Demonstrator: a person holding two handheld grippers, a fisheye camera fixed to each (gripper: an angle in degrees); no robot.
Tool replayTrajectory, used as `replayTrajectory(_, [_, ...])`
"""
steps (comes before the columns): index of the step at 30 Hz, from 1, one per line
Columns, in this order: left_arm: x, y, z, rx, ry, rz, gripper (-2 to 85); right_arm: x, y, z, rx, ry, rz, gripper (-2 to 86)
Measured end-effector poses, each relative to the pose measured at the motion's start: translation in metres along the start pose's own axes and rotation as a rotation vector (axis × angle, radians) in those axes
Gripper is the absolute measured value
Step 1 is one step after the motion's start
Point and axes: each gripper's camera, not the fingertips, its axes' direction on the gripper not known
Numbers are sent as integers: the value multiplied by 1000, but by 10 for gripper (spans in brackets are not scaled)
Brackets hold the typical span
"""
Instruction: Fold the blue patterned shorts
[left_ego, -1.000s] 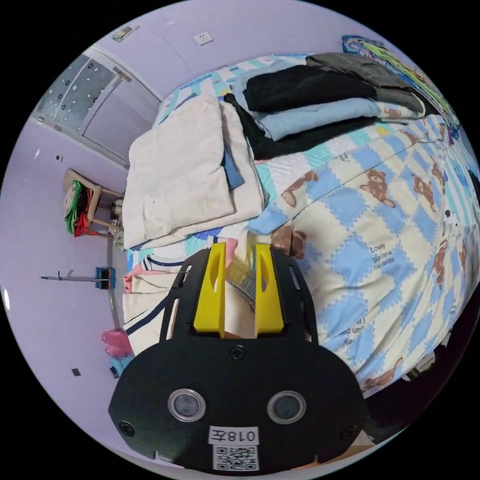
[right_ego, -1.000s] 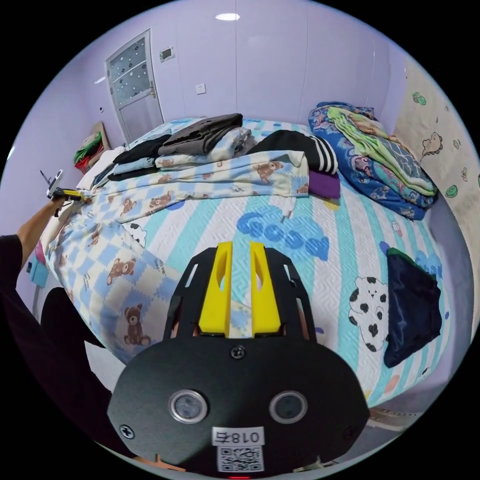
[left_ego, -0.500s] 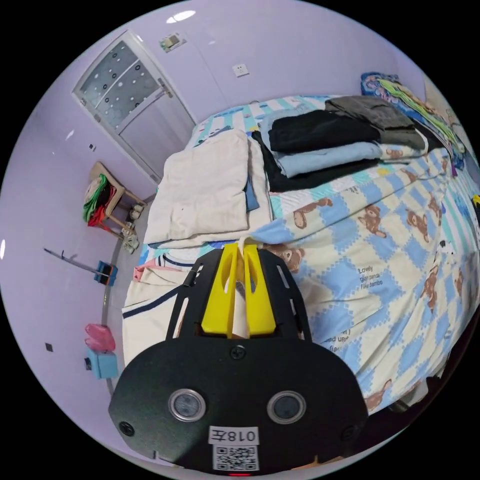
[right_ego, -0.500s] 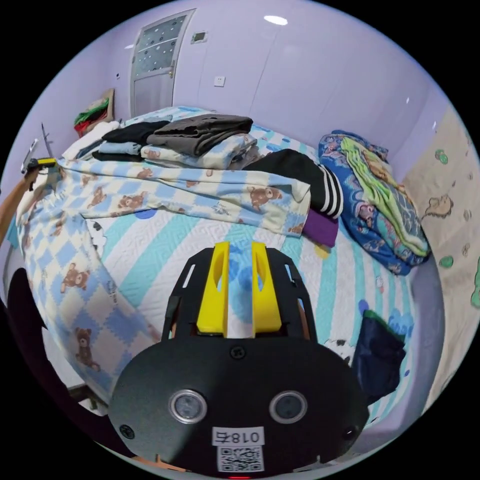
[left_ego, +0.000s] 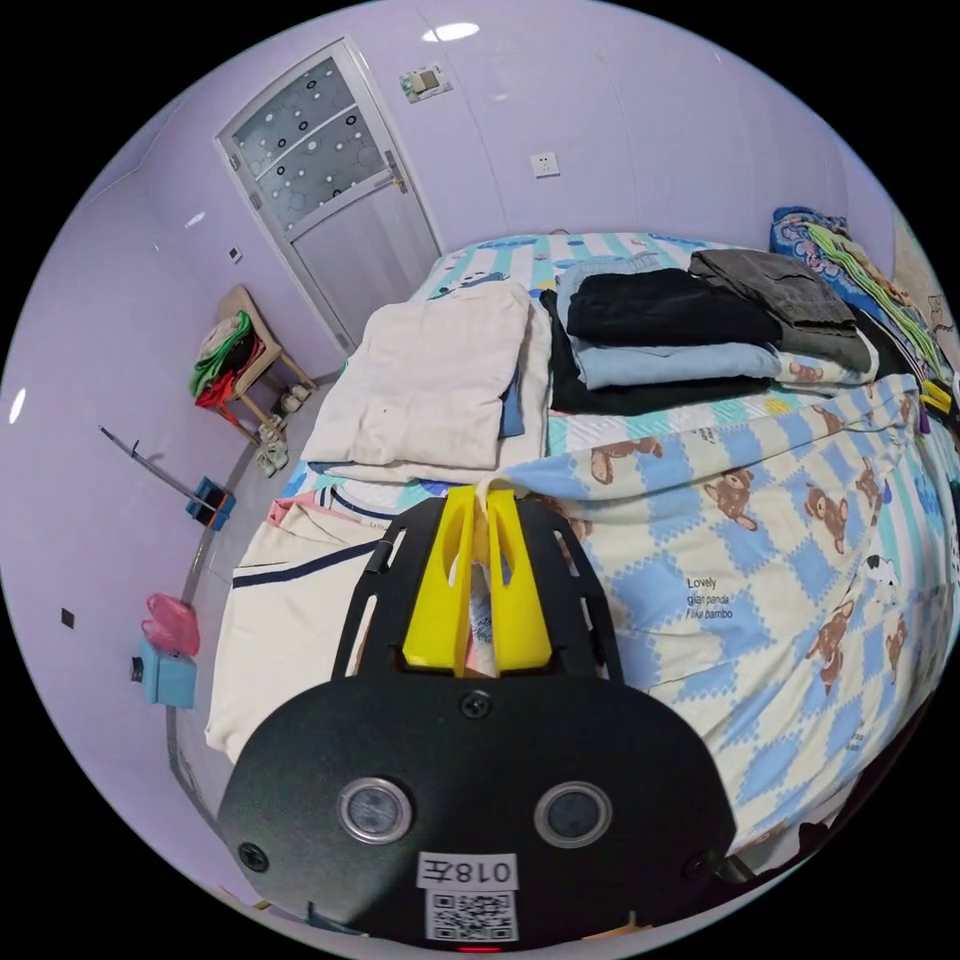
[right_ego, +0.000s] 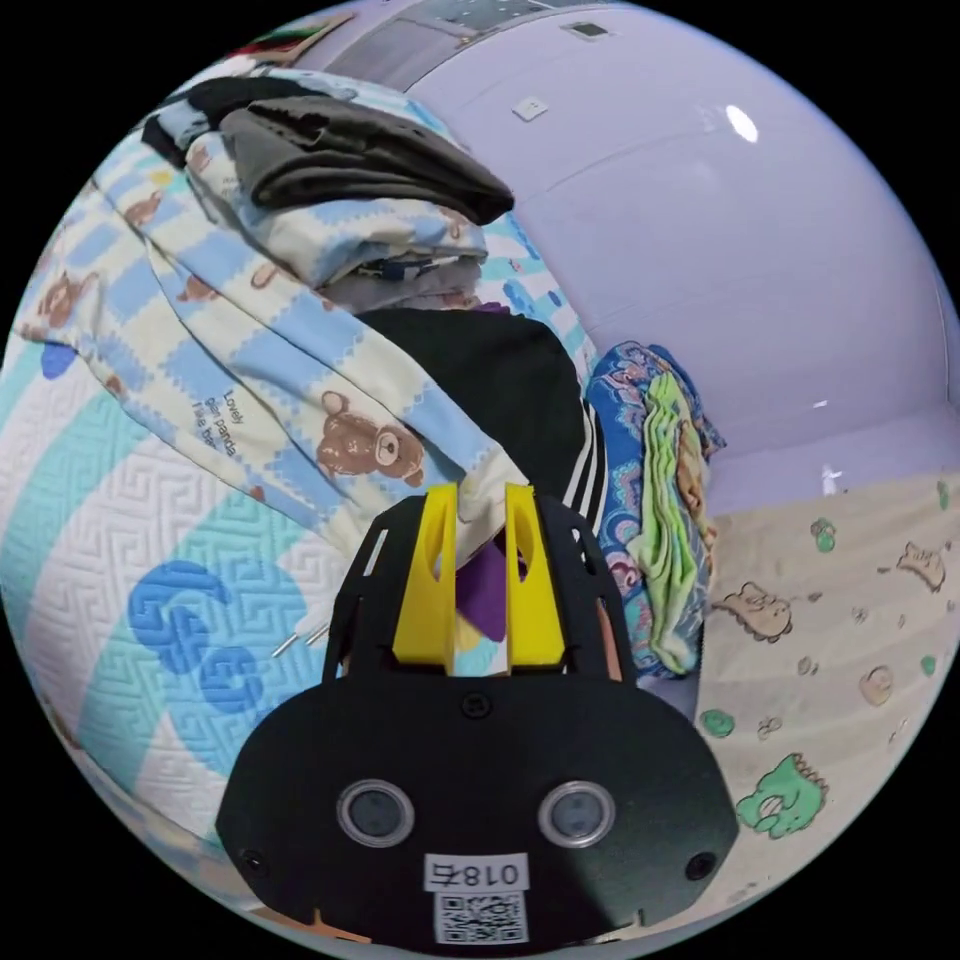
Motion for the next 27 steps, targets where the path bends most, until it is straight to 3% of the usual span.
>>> replayTrajectory(13, [-39,47,-6,13,35,-51,-5,9,-28,24,-127,-53,-25,9])
replayTrajectory(21, [-74,80,-30,47,66,-92,-5,43,6,-7,-81,33,180,0])
replayTrajectory(27, [-111,131,-78,136,168,-113,-5,70,85,-66,-42,48,296,-1])
